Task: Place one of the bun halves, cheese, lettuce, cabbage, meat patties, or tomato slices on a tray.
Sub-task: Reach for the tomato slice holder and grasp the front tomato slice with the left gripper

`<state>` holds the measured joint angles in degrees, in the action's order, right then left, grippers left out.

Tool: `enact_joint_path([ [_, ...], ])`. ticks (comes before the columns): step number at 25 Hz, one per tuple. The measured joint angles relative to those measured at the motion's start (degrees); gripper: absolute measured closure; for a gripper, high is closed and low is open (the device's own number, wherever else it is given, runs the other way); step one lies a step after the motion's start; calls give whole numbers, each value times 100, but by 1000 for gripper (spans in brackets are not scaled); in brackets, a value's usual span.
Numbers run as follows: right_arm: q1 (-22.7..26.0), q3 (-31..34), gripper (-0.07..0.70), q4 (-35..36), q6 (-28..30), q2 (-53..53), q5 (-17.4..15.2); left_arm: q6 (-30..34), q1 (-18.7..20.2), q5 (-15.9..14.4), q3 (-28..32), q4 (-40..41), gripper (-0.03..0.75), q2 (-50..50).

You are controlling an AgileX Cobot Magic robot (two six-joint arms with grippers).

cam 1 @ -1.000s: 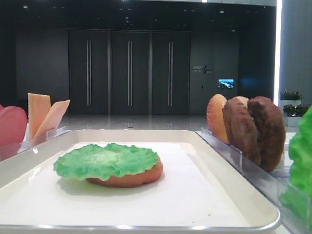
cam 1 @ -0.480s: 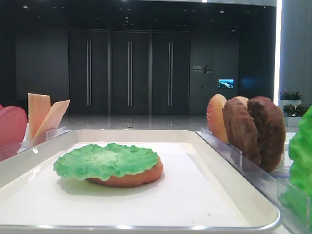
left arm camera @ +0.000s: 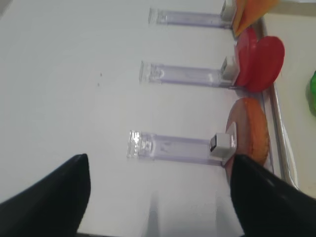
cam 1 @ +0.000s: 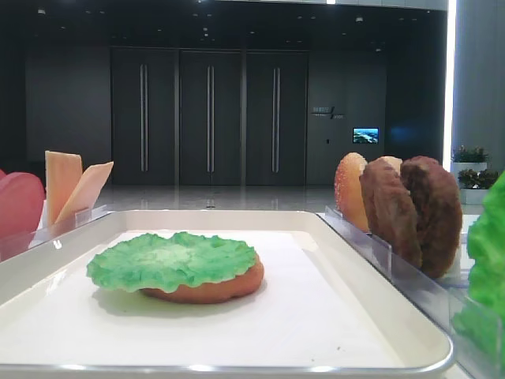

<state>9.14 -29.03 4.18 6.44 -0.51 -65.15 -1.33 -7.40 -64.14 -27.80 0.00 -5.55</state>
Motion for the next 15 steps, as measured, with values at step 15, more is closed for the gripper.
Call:
enact_joint_path([
  [15, 0, 0, 286, 0, 0, 0, 0, -366, 0, 1108, -2195, -103, 26, -5869],
])
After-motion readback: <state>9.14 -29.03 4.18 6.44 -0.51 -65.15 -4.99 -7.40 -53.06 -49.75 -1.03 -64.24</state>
